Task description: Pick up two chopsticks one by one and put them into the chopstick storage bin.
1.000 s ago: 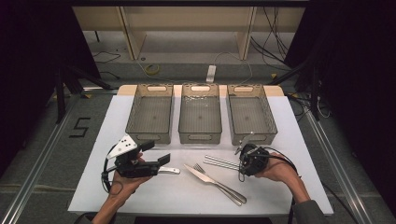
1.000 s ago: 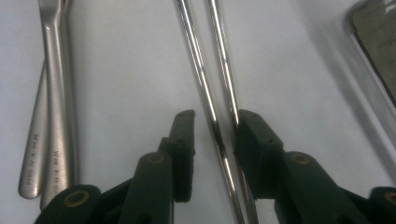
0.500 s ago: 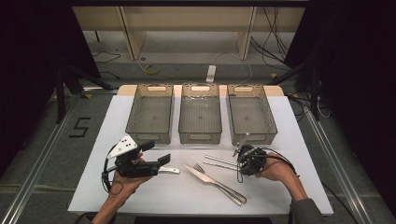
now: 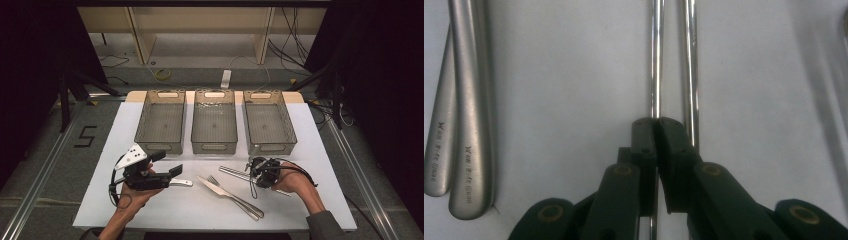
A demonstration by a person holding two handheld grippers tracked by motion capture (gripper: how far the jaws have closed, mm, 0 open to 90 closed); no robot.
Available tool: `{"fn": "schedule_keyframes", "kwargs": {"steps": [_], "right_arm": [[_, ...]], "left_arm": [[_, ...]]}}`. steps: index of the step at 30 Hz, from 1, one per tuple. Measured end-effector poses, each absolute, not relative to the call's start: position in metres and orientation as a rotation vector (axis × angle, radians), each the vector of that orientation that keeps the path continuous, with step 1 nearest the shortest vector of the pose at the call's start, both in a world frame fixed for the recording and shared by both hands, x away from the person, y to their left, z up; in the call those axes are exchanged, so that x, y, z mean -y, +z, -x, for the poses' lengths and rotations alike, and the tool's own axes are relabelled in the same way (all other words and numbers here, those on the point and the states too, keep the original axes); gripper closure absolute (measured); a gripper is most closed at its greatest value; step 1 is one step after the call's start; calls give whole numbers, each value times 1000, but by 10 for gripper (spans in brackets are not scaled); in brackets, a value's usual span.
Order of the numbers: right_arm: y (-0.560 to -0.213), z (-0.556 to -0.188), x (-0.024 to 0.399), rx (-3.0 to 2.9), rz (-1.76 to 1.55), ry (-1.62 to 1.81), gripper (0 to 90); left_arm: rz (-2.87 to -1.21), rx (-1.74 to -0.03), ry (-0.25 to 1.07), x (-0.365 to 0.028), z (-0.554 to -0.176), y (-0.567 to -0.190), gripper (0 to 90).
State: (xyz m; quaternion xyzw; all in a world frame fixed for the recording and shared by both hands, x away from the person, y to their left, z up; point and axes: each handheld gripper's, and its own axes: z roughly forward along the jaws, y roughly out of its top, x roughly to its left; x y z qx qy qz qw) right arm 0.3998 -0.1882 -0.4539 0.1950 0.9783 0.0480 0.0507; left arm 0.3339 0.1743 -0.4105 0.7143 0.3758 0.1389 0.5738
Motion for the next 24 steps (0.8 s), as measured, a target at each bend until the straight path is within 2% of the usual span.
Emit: {"fn": "schedule_keyframes", "kwargs": {"steps": [10,24], "right_arm": [[-449,-396,189,-3003,-529,196,869],[-409,-382,185,-2901,-460,355,868]], "left_arm": [[-1679,-878,324,-174,-334,-411,155],[-1753,-834,290,-160,-344,-411,155]]}}
